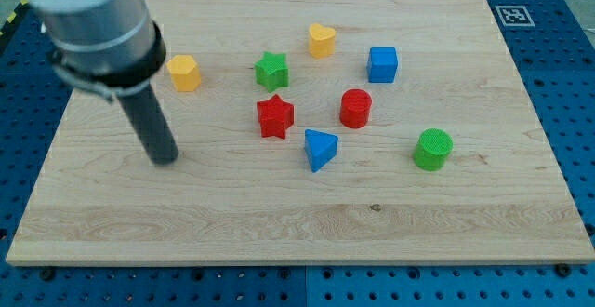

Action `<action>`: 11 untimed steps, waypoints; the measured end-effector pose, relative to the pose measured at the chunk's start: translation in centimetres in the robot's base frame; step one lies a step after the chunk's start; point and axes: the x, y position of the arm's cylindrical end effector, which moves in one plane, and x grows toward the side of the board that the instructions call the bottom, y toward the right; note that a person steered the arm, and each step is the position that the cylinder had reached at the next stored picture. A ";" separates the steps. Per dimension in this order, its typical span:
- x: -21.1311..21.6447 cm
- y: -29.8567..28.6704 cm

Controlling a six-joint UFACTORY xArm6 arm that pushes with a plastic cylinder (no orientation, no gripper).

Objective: Move yellow hexagon diagonally to the top left of the green star

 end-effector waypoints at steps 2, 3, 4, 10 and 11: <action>-13.3 0.0; -18.1 0.0; -18.4 0.1; -24.2 2.9; -24.2 8.5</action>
